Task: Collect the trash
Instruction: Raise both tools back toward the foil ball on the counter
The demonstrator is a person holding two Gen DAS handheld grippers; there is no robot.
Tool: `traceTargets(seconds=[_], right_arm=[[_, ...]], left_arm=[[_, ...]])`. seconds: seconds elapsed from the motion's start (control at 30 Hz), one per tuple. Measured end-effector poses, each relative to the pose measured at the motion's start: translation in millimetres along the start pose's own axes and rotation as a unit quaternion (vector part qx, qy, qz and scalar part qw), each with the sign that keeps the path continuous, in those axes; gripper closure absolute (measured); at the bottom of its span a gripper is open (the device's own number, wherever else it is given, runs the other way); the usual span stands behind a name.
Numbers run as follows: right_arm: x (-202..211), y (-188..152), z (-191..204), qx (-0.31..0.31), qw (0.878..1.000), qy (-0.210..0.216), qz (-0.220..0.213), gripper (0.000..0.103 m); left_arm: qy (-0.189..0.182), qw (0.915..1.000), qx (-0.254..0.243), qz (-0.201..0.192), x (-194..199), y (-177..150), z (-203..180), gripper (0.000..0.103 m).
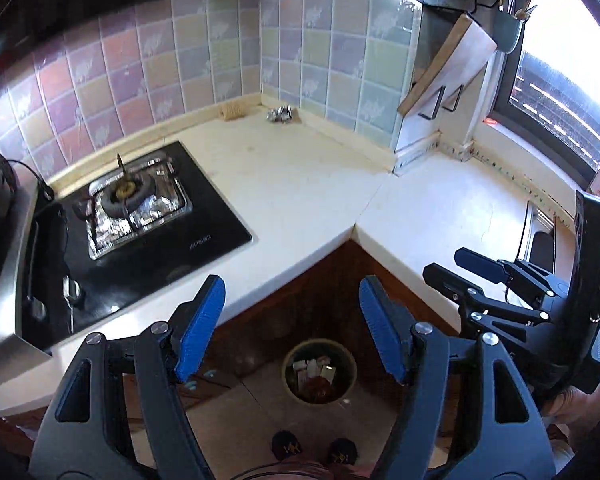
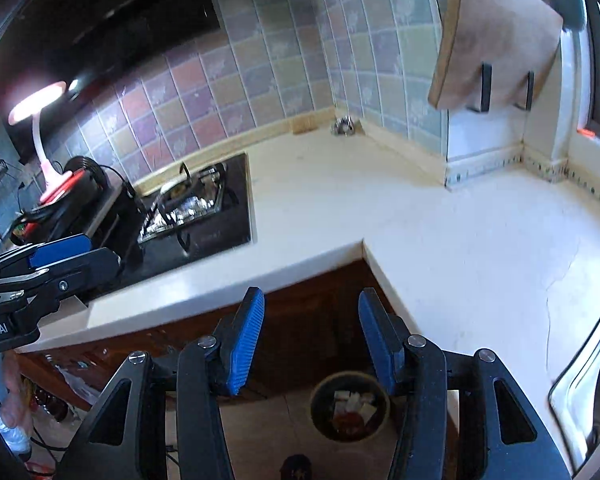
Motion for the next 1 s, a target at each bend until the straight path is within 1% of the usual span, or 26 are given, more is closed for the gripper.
traceTargets(seconds=[0.07, 0.17, 0.27, 0.43, 0.57, 0.63, 0.73, 0.8, 0.83, 0.9, 1.0], right_arm=[[7.7, 18.8, -0.8, 0.004, 1.000, 0.001, -0.014, 0.050], [19.1, 52.8, -1.6, 0.009, 0.999, 0.003, -0.040, 0.042], [28.6, 86.5, 0.8, 0.031, 0.998, -0.002, -0.063, 0.035], [32.1, 151.2, 3.0, 0.055, 0.996, -0.004, -0.074, 0.034], [23.6, 207.1, 1.8, 0.053, 0.995, -0.002, -0.082, 0.032], [14.5, 232.8, 1.3, 0.057, 0.995, -0.009, -0.083, 0.029], [-10.0, 270.8, 1.8, 0.072, 0.994, -0.021, -0.080, 0.026], [-34.9, 292.4, 2.6, 0.090, 0.993, -0.038, -0.072, 0.025], [-50.5, 304.5, 2.5, 0.102, 0.991, -0.050, -0.068, 0.025], [-80.9, 324.6, 2.4, 0.117, 0.989, -0.067, -0.059, 0.025], [-131.6, 355.2, -2.1, 0.117, 0.989, -0.079, -0.043, 0.025]], left_arm=[[0.005, 1.0000, -0.004, -0.006, 11.3, 18.0, -2.5, 0.036], [0.014, 0.9997, -0.005, -0.018, 25.2, 47.1, -0.2, 0.036], [0.024, 0.9993, -0.005, -0.026, 33.4, 80.2, 5.6, 0.036], [0.036, 0.9988, -0.005, -0.032, 38.7, 136.4, 23.2, 0.036], [0.049, 0.9979, -0.011, -0.040, 34.8, 188.6, 43.0, 0.036], [0.049, 0.9978, -0.016, -0.042, 28.8, 214.8, 51.9, 0.036], [0.051, 0.9973, -0.029, -0.044, 9.2, 255.7, 65.6, 0.036], [0.053, 0.9968, -0.040, -0.044, -10.1, 281.2, 73.3, 0.033], [0.052, 0.9967, -0.047, -0.043, -23.6, 294.7, 77.9, 0.031], [0.044, 0.9965, -0.060, -0.037, -52.4, 316.5, 84.5, 0.030], [0.019, 0.9966, -0.078, -0.016, -108.1, 344.9, 91.8, 0.030]])
Point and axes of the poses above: each gripper's, at about its wrist camera, not at the fingertips, and x roughly against the way its jaws point, z to its left, y to its top, the point moved 8 cm from there along -x, roughly the way its jaws point, and after that the axes turned 5 degrees about x, right-handed, at the moved point
